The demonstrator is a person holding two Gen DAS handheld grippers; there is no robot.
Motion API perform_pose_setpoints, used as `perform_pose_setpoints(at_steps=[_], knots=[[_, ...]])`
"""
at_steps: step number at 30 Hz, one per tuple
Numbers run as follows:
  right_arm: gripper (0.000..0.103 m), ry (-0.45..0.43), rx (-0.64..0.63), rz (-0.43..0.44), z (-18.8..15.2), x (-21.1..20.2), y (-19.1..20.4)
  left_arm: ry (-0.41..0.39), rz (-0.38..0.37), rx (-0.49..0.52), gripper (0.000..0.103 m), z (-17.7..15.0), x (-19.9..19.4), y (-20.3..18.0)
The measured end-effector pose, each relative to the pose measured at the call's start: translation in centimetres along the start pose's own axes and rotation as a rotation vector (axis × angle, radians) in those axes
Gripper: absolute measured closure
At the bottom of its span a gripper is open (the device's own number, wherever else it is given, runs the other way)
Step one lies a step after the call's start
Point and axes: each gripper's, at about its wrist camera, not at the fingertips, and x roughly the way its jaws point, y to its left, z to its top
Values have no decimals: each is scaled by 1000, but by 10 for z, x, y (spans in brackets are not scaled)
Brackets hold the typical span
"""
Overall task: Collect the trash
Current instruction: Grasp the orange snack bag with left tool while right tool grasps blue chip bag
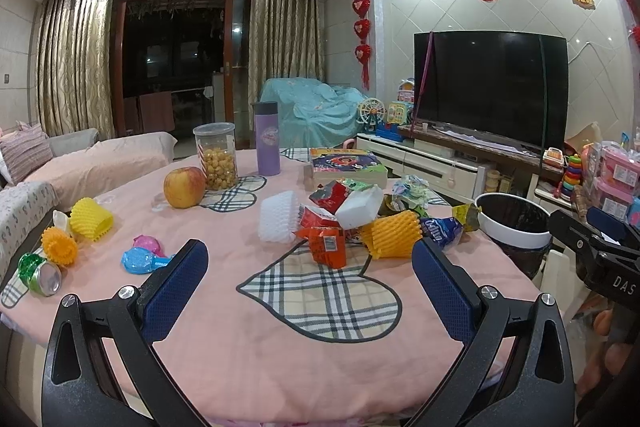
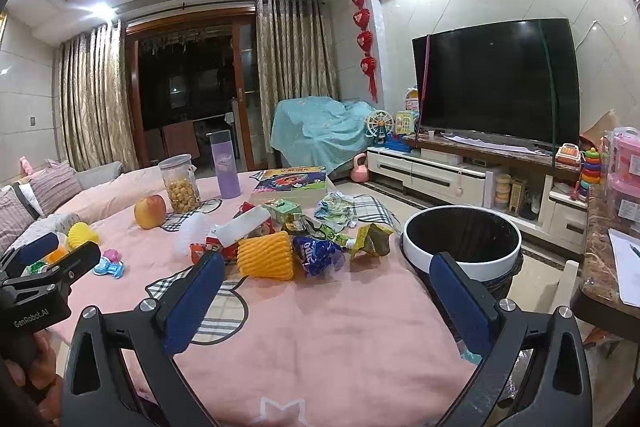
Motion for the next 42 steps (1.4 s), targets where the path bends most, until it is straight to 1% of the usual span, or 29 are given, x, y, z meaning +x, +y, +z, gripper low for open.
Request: perform_pose_setpoints(at_steps=[14, 20, 25, 29, 33, 38, 40, 42], knots=[[0, 11, 0, 9, 0, 3, 1, 8, 2, -4, 0, -1, 3, 1], [0, 29, 39, 43, -1, 8, -3, 25, 9, -11, 0, -2, 11, 7], [0, 91, 24, 51, -4, 26, -2, 93, 11, -31, 0, -4, 34, 15], [0, 140, 5, 61, -8, 46, 0, 164, 13, -30, 0, -11, 60, 21], [1, 205, 22, 61, -11, 75, -5, 227, 5, -38, 0, -17, 89, 22], [2, 277, 44, 59, -15, 110, -14, 275, -11, -32, 0, -21, 118, 19], [6, 296, 49, 61, -16, 121, -14, 298, -24, -32, 0, -22, 129, 17], [13, 310, 53, 65, -17, 129, -14, 319, -34, -29, 0, -23, 140, 13]])
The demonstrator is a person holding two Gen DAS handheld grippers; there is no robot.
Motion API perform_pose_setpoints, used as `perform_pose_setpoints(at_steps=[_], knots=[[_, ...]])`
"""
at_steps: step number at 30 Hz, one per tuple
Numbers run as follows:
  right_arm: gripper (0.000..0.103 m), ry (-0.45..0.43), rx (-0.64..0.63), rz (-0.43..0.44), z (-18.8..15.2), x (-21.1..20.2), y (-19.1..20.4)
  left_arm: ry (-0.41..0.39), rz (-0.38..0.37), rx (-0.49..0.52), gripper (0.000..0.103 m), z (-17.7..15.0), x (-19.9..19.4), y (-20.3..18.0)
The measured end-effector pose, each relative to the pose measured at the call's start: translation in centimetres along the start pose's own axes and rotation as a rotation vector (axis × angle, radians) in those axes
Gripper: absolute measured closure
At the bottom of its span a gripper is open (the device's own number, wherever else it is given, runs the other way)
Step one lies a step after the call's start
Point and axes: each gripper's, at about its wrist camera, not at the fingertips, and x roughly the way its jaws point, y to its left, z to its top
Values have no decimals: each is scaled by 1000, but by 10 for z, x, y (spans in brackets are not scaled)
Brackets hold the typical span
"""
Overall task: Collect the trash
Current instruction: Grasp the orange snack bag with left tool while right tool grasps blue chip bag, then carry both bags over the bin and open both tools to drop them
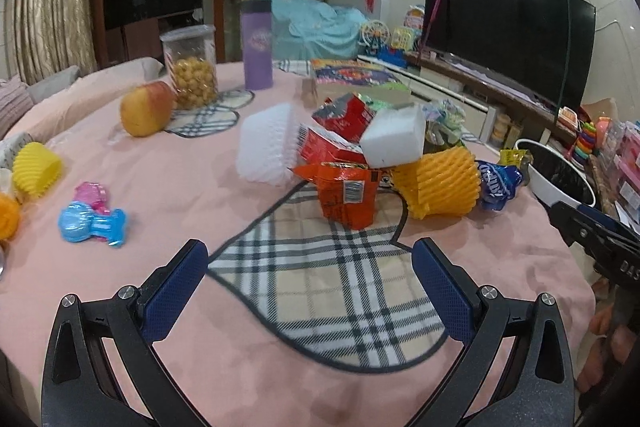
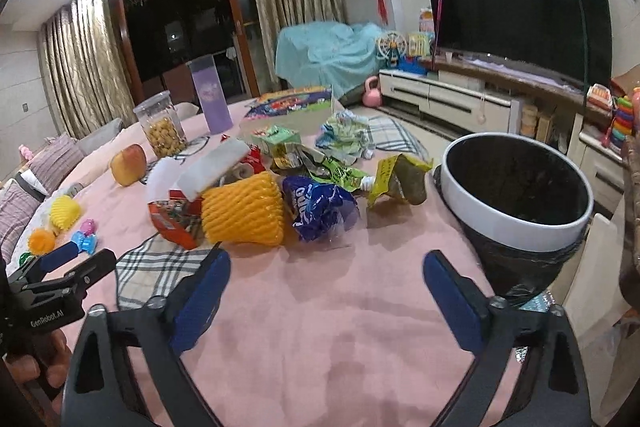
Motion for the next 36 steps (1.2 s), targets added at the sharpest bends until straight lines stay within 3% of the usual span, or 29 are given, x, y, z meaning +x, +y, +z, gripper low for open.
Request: perform_pose_setpoints(at_steps=[14, 16, 19, 21, 23, 25, 27, 36], knots=[[32, 133, 98, 57, 16, 64, -31, 124, -16, -1, 1, 29, 74, -18], [32, 143, 104, 76, 19, 68, -32, 135, -27, -8, 9, 32, 80, -18], [33, 159, 113, 127, 24, 75, -29, 170, -47, -21, 28, 34, 90, -16], [33, 150, 115, 146, 25, 76, -26, 189, -72, -30, 49, 33, 94, -14], [33, 148, 96, 148, 26, 78, -21, 193, -95, -27, 60, 32, 94, -16], [41, 149, 86, 150, 27, 82, -18, 185, -108, -15, 61, 32, 92, -18], [70, 156, 91, 162, 27, 87, -19, 173, -117, -6, 62, 32, 89, -20], [73, 99, 92, 160, 19, 53, -21, 145, -119, -29, 62, 17, 60, -11]])
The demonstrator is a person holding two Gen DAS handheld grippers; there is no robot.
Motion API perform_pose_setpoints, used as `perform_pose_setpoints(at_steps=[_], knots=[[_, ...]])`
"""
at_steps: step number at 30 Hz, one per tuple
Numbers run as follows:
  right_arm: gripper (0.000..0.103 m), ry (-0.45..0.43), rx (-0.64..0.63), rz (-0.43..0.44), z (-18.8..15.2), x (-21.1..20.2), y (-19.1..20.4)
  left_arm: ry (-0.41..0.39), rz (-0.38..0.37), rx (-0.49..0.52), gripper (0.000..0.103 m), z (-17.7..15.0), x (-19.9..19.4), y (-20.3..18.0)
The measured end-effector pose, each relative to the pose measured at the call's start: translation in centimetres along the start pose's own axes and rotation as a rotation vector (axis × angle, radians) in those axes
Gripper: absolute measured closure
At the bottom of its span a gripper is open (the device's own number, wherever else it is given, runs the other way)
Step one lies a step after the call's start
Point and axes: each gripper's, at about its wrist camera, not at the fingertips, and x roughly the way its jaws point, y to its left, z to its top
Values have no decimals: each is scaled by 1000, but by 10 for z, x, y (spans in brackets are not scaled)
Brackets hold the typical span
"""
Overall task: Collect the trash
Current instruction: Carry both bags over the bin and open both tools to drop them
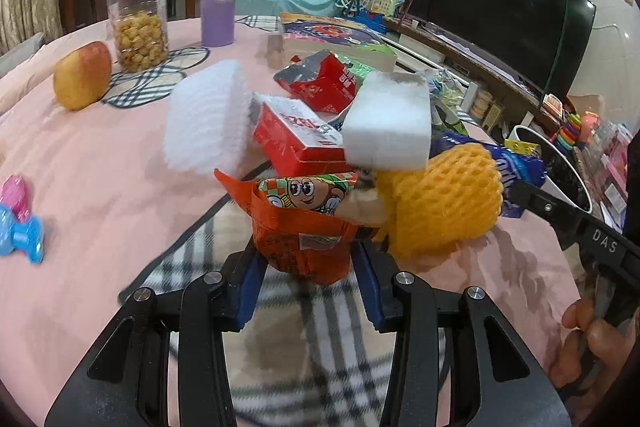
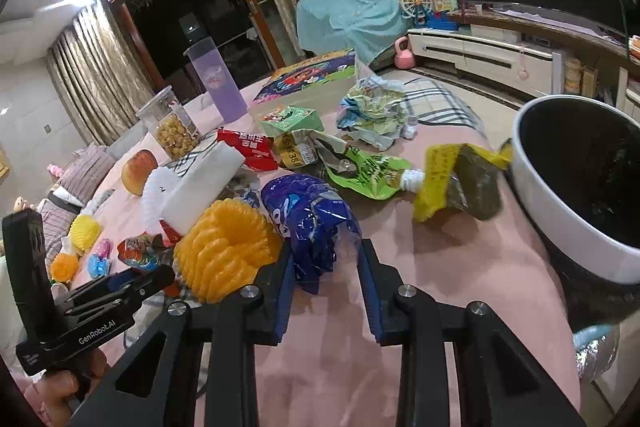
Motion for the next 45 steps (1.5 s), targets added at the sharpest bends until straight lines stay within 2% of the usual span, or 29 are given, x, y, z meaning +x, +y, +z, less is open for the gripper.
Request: perform_pose_setpoints(at_steps=[3, 7, 17, 21, 34, 45], knots=[[73, -23, 18, -7, -3, -13, -4, -22, 10, -8, 62, -9, -18, 4], [73, -42, 36, -13, -10, -34, -12, -28, -20, -7, 62, -19, -35, 2], [73, -83, 71, -49, -28, -76, -28, -12, -150, 109, 62, -29, -50, -56], [73, -106, 96, -67, -27, -88, -40, 9, -208, 150, 62, -28, -46, -84], [73, -155, 152, -164, -22, -120, -93, 50, -315, 287, 62, -10, -21, -166], [73, -166, 198, -217, -2, -121, -141, 90, -381, 357, 62, 18, 13, -228]])
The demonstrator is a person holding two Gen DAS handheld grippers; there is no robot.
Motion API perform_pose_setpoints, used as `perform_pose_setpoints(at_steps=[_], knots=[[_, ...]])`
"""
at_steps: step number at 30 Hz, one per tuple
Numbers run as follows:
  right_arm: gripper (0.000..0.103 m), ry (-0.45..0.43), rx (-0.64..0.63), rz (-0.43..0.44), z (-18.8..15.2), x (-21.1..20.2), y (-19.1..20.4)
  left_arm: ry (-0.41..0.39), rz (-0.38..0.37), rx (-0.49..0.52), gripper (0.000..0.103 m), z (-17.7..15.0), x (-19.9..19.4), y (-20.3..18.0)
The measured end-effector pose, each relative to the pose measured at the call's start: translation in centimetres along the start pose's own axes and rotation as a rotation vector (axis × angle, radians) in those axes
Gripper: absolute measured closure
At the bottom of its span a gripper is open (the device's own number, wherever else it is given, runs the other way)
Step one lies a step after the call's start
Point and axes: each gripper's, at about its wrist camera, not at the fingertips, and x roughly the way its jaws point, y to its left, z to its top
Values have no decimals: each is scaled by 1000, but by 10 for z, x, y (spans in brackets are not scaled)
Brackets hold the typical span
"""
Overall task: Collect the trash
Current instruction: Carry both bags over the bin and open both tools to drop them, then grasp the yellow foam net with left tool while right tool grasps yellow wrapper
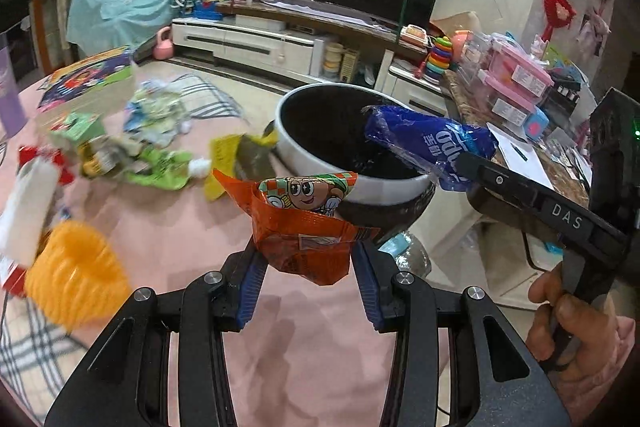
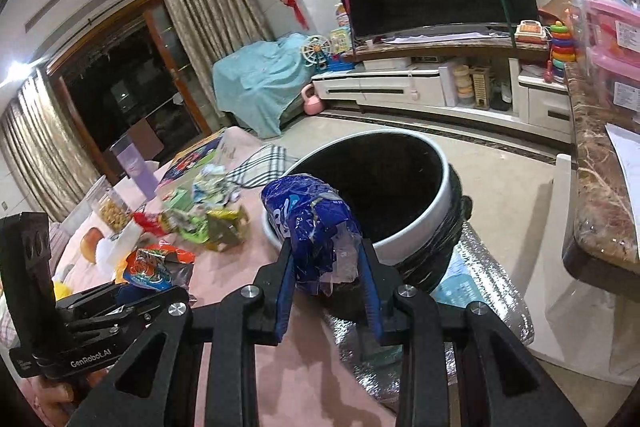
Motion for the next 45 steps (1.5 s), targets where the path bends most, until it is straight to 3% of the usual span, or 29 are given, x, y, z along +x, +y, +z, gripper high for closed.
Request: perform_pose_setpoints(at_steps=[14, 31, 32, 34, 36, 41, 43, 45], knots=[[73, 17, -19, -41, 31, 24, -26, 63, -40, 69, 62, 65, 55, -22], [72, 79, 3, -33, 51, 52, -49, 149, -62, 101, 61, 86, 105, -26], [69, 83, 3, -34, 52, 53, -49, 147, -60, 104, 60, 87, 106, -27], [68, 93, 9, -31, 53, 56, -50, 137, -48, 105, 47, 87, 106, -26], [61, 98, 27, -26, 55, 57, -52, 119, -33, 101, 37, 87, 103, -25], [58, 89, 44, -21, 54, 52, -54, 99, -39, 79, 35, 85, 92, -18], [53, 79, 53, -17, 52, 48, -53, 85, -49, 65, 32, 79, 82, -16], [38, 72, 62, -7, 50, 46, -51, 74, -51, 47, 29, 73, 73, -12]])
